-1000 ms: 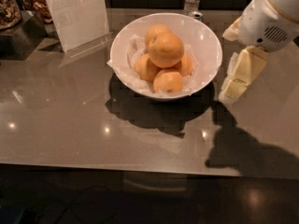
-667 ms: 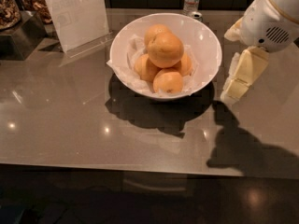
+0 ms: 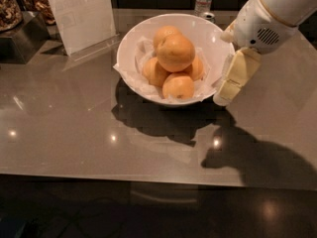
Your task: Pick orange from white bowl
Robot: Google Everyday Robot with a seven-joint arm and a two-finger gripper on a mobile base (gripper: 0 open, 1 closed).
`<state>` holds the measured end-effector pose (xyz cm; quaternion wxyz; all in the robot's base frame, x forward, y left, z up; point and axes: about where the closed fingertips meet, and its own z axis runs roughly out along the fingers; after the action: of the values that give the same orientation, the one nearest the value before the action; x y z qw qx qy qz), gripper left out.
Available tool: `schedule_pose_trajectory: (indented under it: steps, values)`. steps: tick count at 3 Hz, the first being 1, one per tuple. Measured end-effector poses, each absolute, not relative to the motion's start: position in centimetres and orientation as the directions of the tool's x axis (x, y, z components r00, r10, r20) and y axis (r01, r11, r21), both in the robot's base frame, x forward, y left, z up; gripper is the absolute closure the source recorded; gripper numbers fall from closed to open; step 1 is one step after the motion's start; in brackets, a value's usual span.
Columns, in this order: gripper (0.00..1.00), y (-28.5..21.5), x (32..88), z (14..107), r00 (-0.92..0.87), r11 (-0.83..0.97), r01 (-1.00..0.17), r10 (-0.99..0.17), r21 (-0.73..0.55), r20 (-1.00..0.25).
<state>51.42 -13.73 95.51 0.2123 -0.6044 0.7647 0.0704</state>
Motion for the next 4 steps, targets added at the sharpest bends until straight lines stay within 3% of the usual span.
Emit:
schedule_pose_trajectory:
  steps: [1, 4]
  values:
    - [0.0, -9.7, 54.7, 94.1, -0.177, 0.245, -0.965, -0.874, -0.096, -0.453]
    - [0.0, -7.0, 57.4, 93.4, -0.158, 0.23, -0.969, -0.852, -0.087, -0.499]
